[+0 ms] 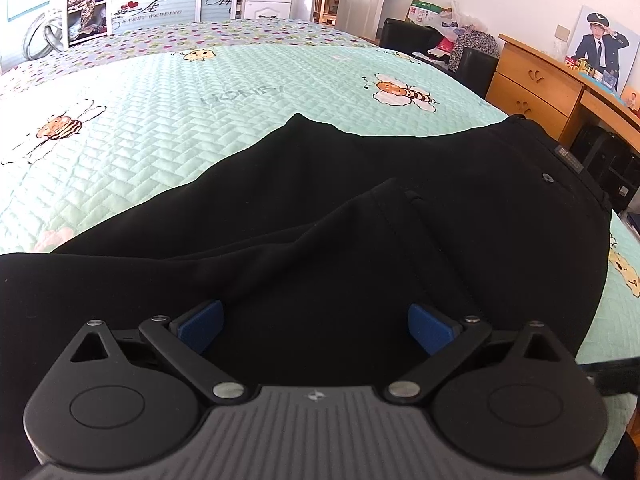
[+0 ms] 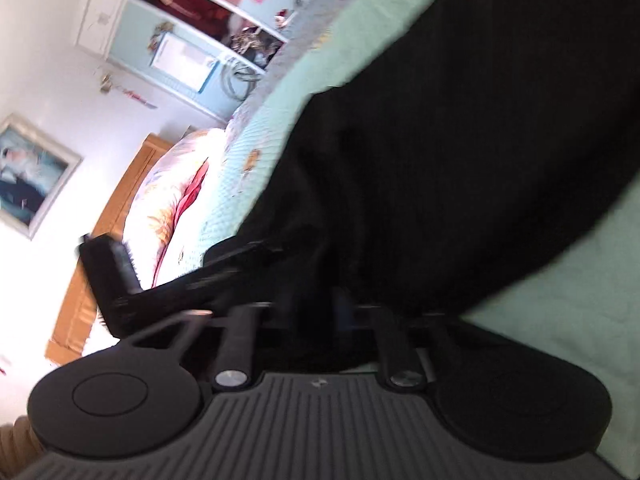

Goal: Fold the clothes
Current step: 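Smooth the folded trousers flat with the left gripper while the right gripper holds them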

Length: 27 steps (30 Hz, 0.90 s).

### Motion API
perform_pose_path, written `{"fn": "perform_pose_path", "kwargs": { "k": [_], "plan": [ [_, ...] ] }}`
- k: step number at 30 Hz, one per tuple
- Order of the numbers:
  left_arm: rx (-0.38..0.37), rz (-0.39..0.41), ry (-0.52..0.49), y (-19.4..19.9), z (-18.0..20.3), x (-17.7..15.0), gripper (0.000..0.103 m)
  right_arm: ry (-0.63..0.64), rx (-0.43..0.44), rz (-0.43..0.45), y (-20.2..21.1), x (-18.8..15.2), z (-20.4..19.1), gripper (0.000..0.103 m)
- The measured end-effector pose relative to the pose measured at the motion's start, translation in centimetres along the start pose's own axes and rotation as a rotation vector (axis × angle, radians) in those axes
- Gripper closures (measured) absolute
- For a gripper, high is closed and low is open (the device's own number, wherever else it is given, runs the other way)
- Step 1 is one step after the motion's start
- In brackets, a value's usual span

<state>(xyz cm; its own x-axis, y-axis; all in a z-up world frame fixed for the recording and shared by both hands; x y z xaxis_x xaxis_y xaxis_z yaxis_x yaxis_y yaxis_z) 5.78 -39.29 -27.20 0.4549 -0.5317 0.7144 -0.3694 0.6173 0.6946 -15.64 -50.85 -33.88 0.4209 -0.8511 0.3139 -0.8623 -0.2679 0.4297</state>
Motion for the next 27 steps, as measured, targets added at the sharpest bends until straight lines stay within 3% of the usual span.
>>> {"fn": "perform_pose_path", "kwargs": {
  "k": [2,6,10,12,14,17,20,22,24,27],
  "plan": [
    [0.000,-0.001,-0.001,0.0,0.0,0.0,0.002,-0.061,0.067,-0.001,0.2,0.0,1.8,0.103],
    [-0.012,-0.009,0.019,0.3,-0.3,0.3,0.002,-0.013,0.049,0.005,-0.3,0.6,1.5,0.103],
    [-0.073,0.033,0.175,3.1,-2.7,0.3,0.022,-0.057,0.073,0.004,0.0,0.6,2.4,0.103],
    [-0.045,0.073,0.227,5.0,-4.3,-0.4,0.022,-0.070,0.073,0.005,-0.1,0.4,2.2,0.103],
    [0.002,0.066,0.231,6.2,-5.5,-1.4,0.022,-0.081,0.066,0.007,-0.2,0.1,1.6,0.103],
    [0.011,0.065,0.251,8.1,-6.7,-2.8,0.022,-0.098,0.059,0.008,0.0,-0.1,0.8,0.101],
    [-0.006,0.082,0.280,9.6,-7.5,-3.6,0.022,-0.118,0.086,0.013,0.1,0.5,0.0,0.089],
    [-0.008,0.094,0.279,10.2,-7.6,-3.5,0.022,-0.126,0.121,0.033,-1.2,1.9,-1.0,0.062],
    [-0.013,0.105,0.272,10.5,-7.6,-3.3,0.022,-0.116,0.142,0.072,-0.8,2.7,-1.6,0.046],
    [-0.031,0.122,0.268,10.8,-7.6,-3.1,0.021,-0.081,0.125,0.131,0.2,3.4,-2.6,0.036]
  ]
}}
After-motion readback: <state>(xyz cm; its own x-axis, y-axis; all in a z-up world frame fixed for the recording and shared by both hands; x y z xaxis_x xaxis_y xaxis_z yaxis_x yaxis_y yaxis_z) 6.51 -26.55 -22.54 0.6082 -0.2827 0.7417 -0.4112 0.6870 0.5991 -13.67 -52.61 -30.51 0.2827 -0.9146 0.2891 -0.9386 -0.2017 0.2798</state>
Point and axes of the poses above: each gripper's, at about its wrist camera, not at the fingertips, and y roughly against the way its jaws point, z to its right, x to its top, the point moved 2 cm from there along -y, roughly the way its jaws point, and after that the axes turned 4 degrees about -y, right-handed, at the moved point
